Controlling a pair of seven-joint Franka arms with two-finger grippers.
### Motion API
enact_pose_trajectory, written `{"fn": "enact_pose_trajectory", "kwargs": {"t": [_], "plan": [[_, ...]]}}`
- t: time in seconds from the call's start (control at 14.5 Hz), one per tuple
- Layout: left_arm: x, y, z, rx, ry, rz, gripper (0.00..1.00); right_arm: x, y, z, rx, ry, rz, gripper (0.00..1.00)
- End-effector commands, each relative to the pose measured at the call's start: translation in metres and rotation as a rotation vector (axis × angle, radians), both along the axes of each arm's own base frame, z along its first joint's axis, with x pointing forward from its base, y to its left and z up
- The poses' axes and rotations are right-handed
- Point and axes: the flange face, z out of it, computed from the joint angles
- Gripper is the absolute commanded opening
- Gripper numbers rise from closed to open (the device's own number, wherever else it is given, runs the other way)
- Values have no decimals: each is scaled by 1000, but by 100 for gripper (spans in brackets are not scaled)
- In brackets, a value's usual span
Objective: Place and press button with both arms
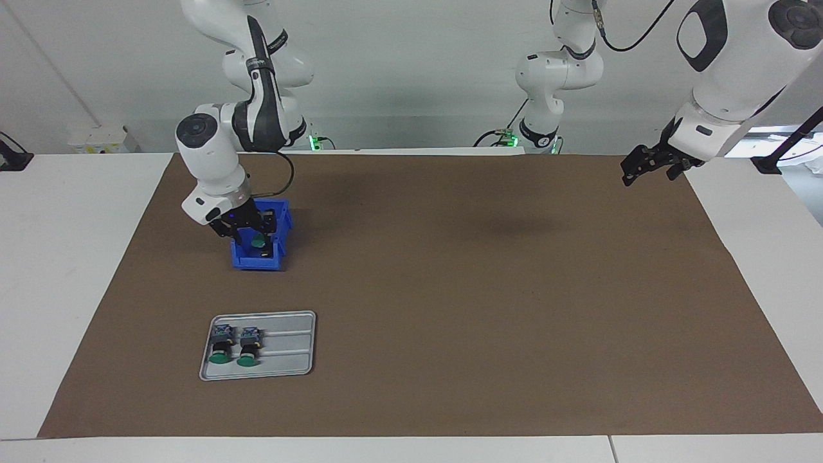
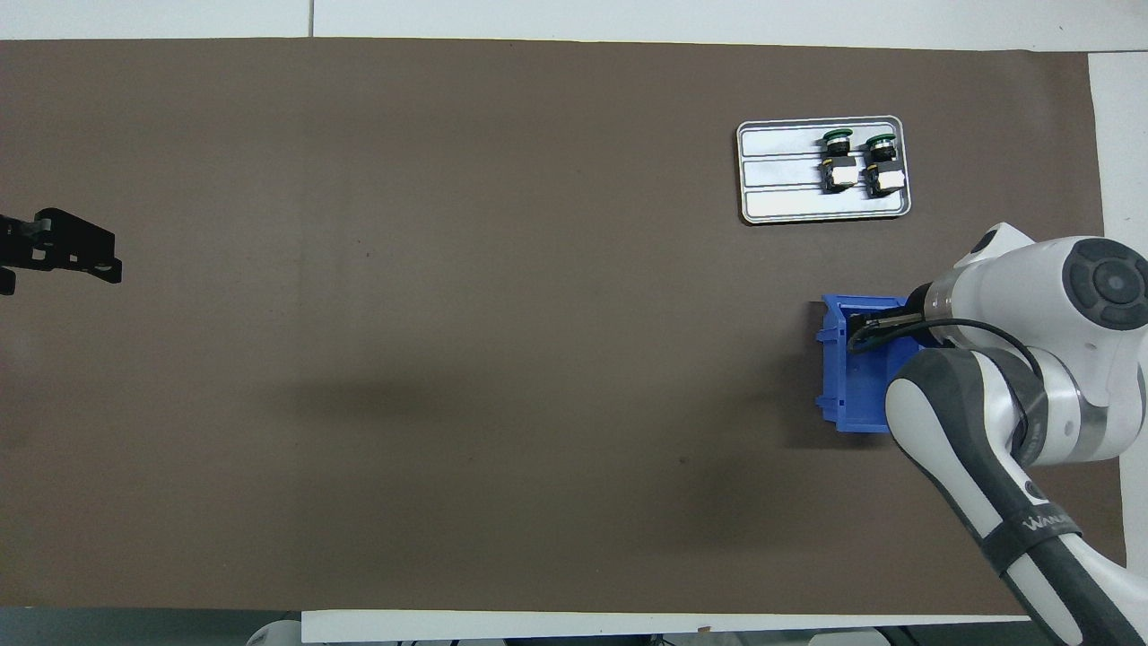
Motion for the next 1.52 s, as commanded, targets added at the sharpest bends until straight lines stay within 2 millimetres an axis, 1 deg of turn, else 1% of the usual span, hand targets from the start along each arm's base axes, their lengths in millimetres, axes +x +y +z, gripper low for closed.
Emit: {"fn": "enact_pose_trajectory", "kwargs": {"t": [0.0, 0.07, 0.14, 0.21, 0.28, 0.41, 0.55, 0.62, 0.69, 0.76, 0.83, 0.96, 1.03, 1.1, 1.24, 1.38, 1.45], "plan": [[-3, -4, 2, -13, -14, -13, 100, -3, 0, 8, -1, 9, -3, 85], [-3, -3, 1, -12, -13, -13, 100, -5, 0, 10, -2, 13, -5, 85], [-2, 0, 1, -12, -14, -7, 100, -6, 0, 22, -2, 4, -4, 90], [-2, 3, 1, -12, -14, -4, 100, -5, 1, 36, -3, 4, -4, 98], [-2, 4, 0, -12, -11, -5, 100, 0, 1, 55, -3, 18, -5, 99], [-2, 4, 1, -12, -11, -4, 100, 13, 0, 109, -5, 59, -13, 99], [-3, 3, 1, -12, -13, -4, 100, 19, -7, 172, 2, 67, -33, 99], [-3, 3, 1, -12, -13, -4, 100, 20, -12, 195, 9, 72, -47, 99], [-3, 4, 1, -12, -11, -2, 100, 20, -23, 219, 20, 79, -71, 99], [-3, 4, 1, -12, -11, -2, 100, 20, -25, 237, 32, 93, -79, 99], [-3, 4, 1, -12, -11, -2, 100, 21, -27, 250, 37, 107, -85, 99], [-2, 4, 0, -12, -11, -2, 100, 23, -33, 269, 37, 130, -93, 99], [-3, 3, 1, -12, -11, -4, 100, 26, -39, 275, 39, 137, -105, 99], [-3, 3, 1, -12, -13, -4, 100, 30, -44, 275, 40, 134, -112, 99], [-3, 4, 1, -12, -11, -2, 100, 32, -44, 275, 38, 125, -113, 99], [-3, 4, 1, -12, -13, -2, 100, 33, -36, 273, 34, 131, -101, 99], [-3, 3, 1, -12, -13, -4, 100, 32, -36, 273, 29, 134, -100, 99]]}}
